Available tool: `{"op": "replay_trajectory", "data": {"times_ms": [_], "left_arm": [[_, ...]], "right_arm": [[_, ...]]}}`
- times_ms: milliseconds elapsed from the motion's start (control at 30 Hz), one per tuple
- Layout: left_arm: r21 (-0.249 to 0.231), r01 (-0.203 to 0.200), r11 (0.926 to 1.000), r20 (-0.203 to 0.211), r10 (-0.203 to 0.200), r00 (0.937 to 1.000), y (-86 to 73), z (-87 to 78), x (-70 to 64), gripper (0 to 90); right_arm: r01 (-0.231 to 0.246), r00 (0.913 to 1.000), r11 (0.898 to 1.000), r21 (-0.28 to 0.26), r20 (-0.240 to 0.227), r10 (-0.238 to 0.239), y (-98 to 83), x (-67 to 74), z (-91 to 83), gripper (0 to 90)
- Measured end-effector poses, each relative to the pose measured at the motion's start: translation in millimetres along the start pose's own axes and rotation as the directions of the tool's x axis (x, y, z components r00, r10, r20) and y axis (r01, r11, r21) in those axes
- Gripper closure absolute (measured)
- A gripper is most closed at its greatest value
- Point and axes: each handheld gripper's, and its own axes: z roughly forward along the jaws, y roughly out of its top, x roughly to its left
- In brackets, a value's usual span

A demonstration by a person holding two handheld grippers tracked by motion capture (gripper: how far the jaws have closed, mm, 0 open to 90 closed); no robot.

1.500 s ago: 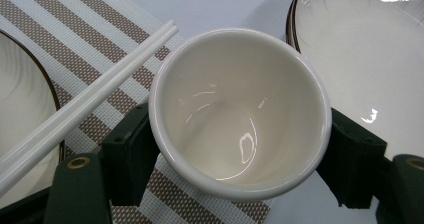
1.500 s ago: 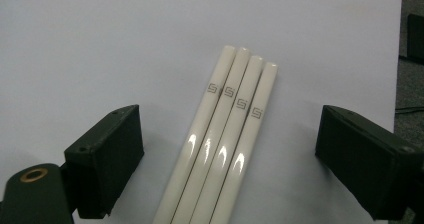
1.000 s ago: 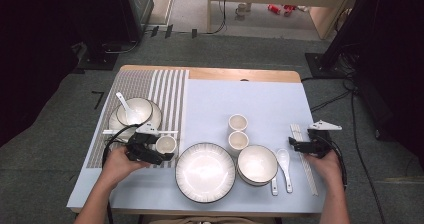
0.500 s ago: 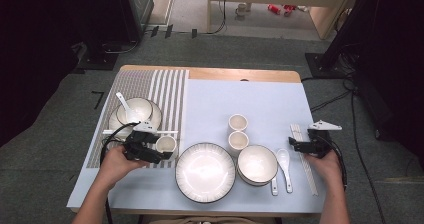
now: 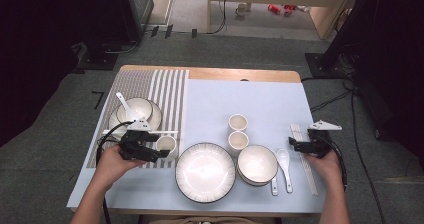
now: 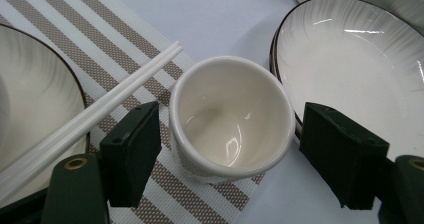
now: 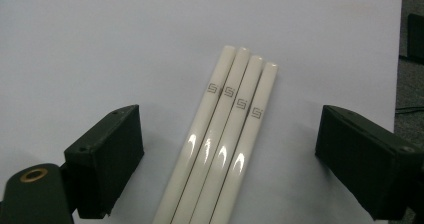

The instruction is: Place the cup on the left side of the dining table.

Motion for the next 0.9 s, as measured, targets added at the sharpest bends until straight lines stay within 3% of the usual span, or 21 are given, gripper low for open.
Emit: {"op": "replay_trajectory", "data": {"times_ms": [667,900], "left_arm": [[-0.022,-0.009,0.9997,-0.019,0.009,0.9998,-11.4,-14.6,0.6,26.1],[-0.037,0.009,0.9993,-0.016,-0.01,0.9998,-16.5,-16.7,2.8,26.6]], "right_arm": [[-0.001,1.0,1.0,0.001,0.0,0.001,0.0,0.0,-0.1,11.3],[0.002,1.0,1.0,-0.001,0.001,-0.002,-0.1,0.1,-0.1,11.5]]}}
